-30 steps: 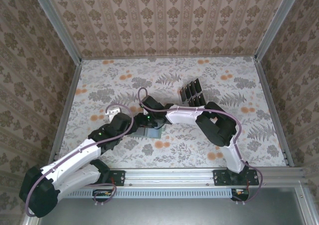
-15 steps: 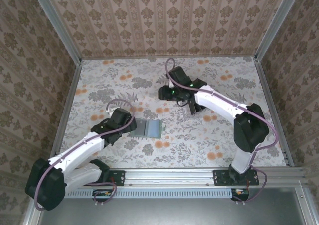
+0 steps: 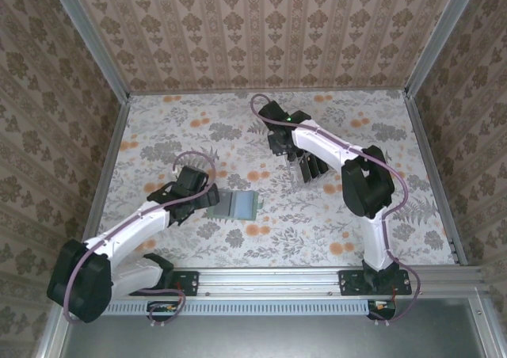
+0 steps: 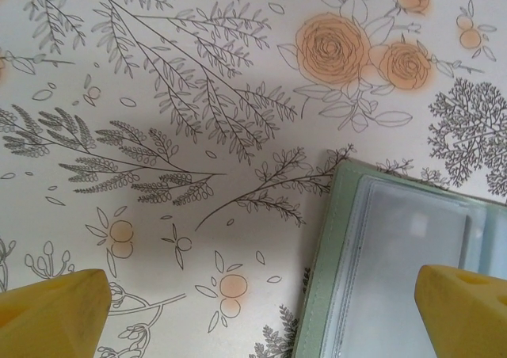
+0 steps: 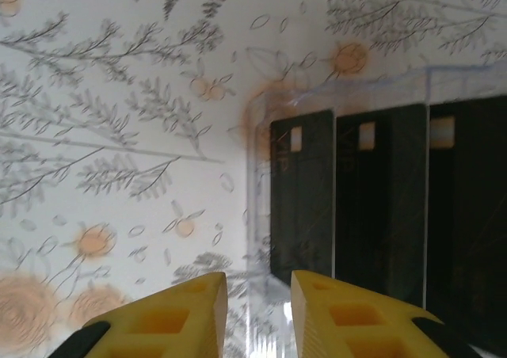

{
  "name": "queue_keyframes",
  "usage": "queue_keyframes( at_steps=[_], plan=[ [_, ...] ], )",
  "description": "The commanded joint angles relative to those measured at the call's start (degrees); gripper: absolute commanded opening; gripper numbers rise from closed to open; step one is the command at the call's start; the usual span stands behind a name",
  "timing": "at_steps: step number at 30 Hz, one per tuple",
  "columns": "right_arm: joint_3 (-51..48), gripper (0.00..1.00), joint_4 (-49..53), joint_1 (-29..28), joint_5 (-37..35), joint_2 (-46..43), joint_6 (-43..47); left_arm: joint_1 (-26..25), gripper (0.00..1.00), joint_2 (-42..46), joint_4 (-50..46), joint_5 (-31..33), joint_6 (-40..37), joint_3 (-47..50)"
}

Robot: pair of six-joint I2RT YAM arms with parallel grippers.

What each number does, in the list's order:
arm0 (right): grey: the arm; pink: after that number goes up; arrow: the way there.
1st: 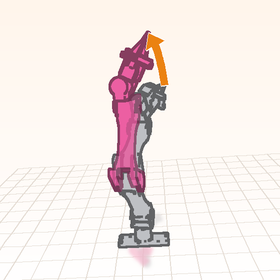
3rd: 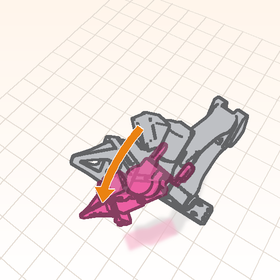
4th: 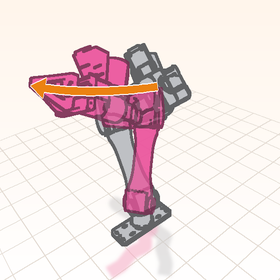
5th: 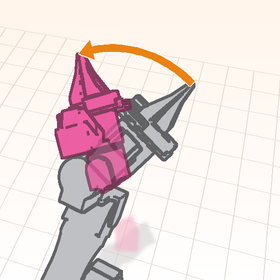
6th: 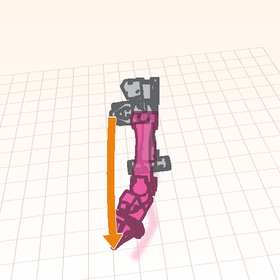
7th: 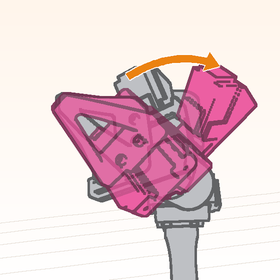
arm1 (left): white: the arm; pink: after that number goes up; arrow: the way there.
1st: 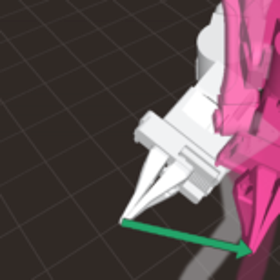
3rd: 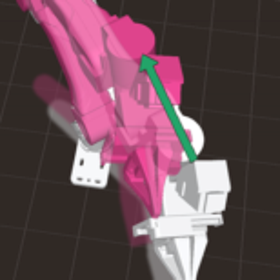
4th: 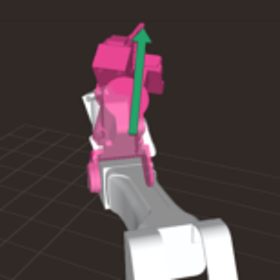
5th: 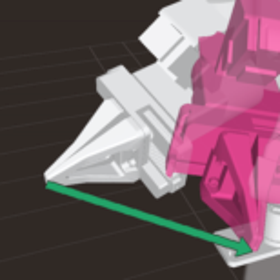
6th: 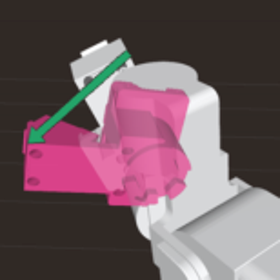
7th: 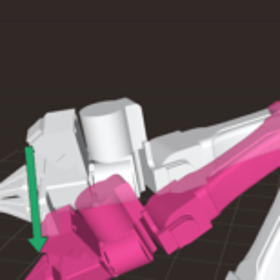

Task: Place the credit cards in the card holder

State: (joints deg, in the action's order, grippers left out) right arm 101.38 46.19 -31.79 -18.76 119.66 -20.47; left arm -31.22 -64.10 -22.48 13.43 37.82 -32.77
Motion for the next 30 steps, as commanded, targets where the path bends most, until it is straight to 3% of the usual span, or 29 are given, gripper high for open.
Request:
queue_keyframes(
  at_steps=[1,11,19,30],
  plan=[
    [3.5,0.29,4.7,1.0,-5.3,3.3,2.3,0.7,1.0,-0.9,0.7,-1.1,-1.4,-1.4],
    [4.7,0.28,5.1,2.6,-3.8,6.9,2.4,2.0,1.0,-3.1,2.4,-2.6,-1.7,-1.1],
    [4.4,0.18,3.9,2.6,-1.0,6.4,1.9,2.5,1.0,-3.2,3.0,-3.0,-1.7,-0.6],
    [4.1,0.12,3.4,3.5,2.0,6.3,0.9,2.5,1.0,-2.9,3.5,-3.5,-1.6,0.2]
  ],
)
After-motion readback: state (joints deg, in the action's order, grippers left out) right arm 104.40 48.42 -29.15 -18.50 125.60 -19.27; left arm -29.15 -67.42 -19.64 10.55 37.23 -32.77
